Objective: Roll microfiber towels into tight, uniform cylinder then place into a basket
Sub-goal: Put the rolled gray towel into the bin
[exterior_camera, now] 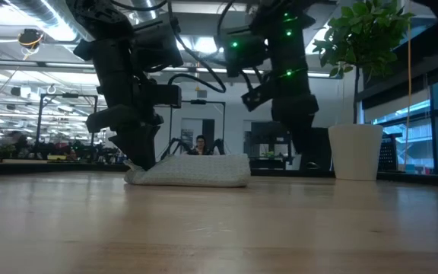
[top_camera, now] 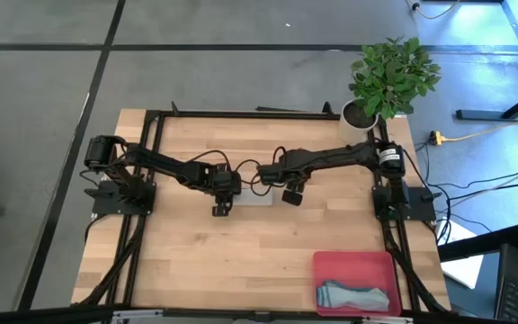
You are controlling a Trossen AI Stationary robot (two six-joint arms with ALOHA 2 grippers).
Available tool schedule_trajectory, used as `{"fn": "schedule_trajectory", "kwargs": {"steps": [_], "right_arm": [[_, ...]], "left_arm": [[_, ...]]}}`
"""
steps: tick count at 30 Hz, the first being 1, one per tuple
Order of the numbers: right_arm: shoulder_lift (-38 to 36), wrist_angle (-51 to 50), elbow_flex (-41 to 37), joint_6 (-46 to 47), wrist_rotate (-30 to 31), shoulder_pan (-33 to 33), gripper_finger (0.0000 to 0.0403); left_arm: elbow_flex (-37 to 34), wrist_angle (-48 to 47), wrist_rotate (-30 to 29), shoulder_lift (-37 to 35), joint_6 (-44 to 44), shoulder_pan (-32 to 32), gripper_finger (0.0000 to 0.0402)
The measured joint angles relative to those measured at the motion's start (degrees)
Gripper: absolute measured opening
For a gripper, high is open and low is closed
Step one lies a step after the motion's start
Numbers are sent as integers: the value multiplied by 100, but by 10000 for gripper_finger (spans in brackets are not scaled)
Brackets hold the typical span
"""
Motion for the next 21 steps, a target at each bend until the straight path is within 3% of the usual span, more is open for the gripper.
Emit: {"fn": "schedule_trajectory", "kwargs": {"steps": [4, 9, 15, 21], "right_arm": [[-234, -165, -48, 220, 211, 0, 165], [-738, 448, -463, -69, -199, 62, 165], [-1619, 2096, -1486, -230, -750, 220, 165], [-2123, 3768, -2195, -243, -933, 405, 165]], "left_arm": [[0, 8, 0, 0, 2, 0, 74], [0, 32, -5, 0, 4, 0, 74], [0, 113, -32, 0, 7, 1, 74], [-8, 422, -59, 10, 11, 8, 74]]}}
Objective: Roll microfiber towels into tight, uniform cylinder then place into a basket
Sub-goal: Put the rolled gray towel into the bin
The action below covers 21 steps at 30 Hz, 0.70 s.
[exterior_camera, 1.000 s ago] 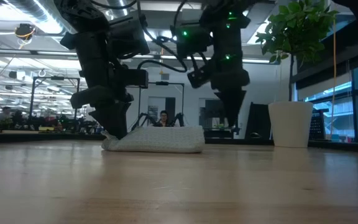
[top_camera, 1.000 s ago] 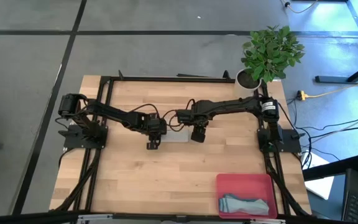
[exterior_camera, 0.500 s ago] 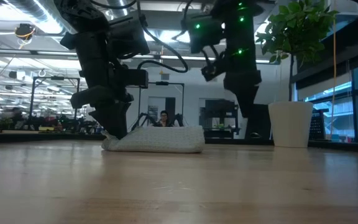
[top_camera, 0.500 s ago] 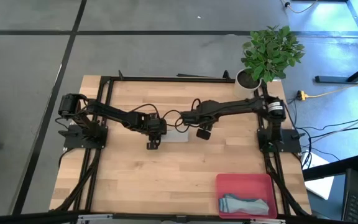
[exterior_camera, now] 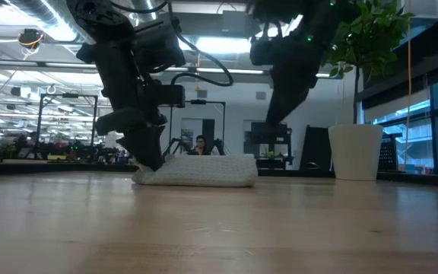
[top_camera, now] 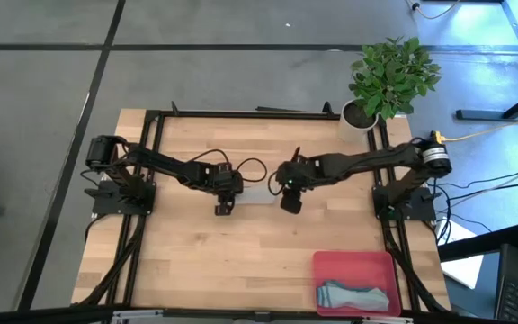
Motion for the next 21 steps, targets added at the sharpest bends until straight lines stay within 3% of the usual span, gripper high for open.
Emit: {"fn": "schedule_trajectory", "kwargs": {"steps": [21], "right_arm": [[-37, 1141, -325, -287, -63, 242, 165]], "left_arm": [[-3, 207, 52, 3, 27, -3, 74]]}}
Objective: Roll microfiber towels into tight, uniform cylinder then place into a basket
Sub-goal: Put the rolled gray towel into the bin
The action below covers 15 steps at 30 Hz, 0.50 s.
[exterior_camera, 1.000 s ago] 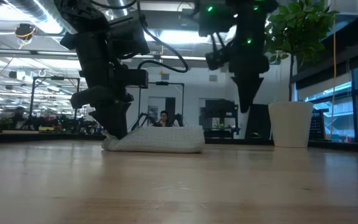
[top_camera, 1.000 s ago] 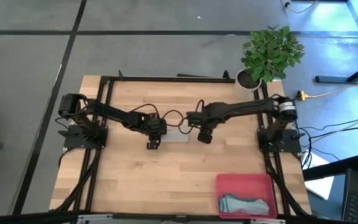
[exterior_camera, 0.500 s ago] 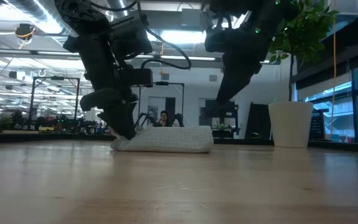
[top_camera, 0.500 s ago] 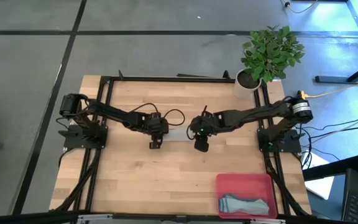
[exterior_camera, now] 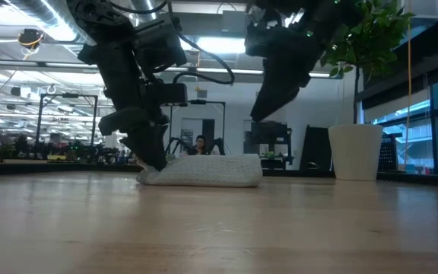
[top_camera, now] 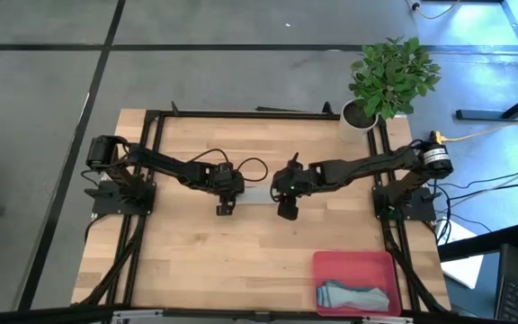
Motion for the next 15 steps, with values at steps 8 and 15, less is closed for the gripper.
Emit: {"fn": "schedule_trajectory", "kwargs": {"steps": [8, 15], "right_arm": [[0, 48, 0, -292, 7, -2, 165], [0, 203, 0, -571, 9, -2, 165]], "left_arm": [[0, 4, 2, -7, -1, 0, 74], [6, 11, 4, -7, -3, 0, 74]]}}
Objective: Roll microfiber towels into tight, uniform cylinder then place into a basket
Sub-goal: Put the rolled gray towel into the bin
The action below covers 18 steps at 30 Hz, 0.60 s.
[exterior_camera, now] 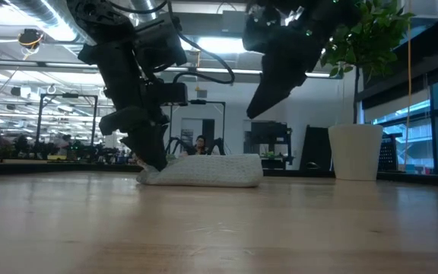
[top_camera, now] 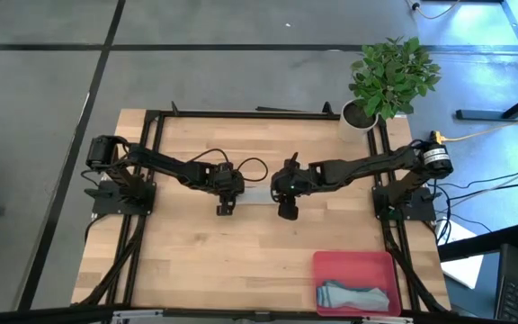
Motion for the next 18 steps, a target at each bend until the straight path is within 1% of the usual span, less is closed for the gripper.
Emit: {"fn": "schedule_trajectory", "kwargs": {"steps": [9, 12, 15, 18], "right_arm": [[0, 564, -2, -16, 0, 0, 165], [0, 710, -2, 146, -3, 0, 165], [0, 570, -2, 530, -143, 0, 165], [25, 412, -2, 544, -221, -2, 165]], "left_arm": [[2, 0, 0, -2, -2, 0, 74], [2, 0, 0, -2, -2, 0, 74], [2, 0, 0, -4, -4, 0, 74], [2, 0, 0, -4, -4, 0, 74]]}}
